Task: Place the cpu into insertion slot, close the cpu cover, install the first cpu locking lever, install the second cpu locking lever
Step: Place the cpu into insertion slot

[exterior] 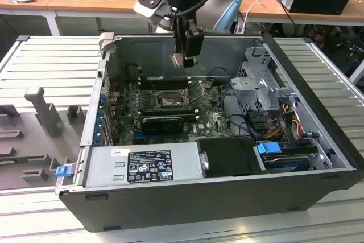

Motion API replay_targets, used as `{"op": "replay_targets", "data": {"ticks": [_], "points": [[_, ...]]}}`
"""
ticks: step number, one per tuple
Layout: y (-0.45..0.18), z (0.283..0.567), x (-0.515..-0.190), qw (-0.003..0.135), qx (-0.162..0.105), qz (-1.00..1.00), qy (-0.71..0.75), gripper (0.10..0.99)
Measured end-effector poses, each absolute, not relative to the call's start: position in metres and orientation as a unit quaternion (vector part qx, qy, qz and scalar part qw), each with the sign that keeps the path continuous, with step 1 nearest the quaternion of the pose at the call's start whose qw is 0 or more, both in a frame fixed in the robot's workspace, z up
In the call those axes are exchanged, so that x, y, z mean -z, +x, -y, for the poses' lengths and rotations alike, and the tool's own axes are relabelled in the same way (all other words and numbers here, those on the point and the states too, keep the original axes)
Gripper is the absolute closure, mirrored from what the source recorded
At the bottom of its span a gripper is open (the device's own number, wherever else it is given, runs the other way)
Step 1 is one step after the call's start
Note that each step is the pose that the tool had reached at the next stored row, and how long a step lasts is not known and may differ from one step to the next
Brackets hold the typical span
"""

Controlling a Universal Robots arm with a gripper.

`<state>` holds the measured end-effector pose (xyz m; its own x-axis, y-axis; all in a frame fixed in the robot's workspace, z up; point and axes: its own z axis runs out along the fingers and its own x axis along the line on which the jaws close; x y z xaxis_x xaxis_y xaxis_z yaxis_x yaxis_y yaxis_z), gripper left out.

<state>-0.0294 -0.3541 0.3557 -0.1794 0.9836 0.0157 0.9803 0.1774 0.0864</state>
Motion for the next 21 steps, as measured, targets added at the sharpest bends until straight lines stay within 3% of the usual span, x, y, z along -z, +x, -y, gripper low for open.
{"op": "replay_targets", "data": {"ticks": [21], "points": [[-0.037,0.348,-0.327,0.026,-0.035,-0.721,0.691,0.553]]}}
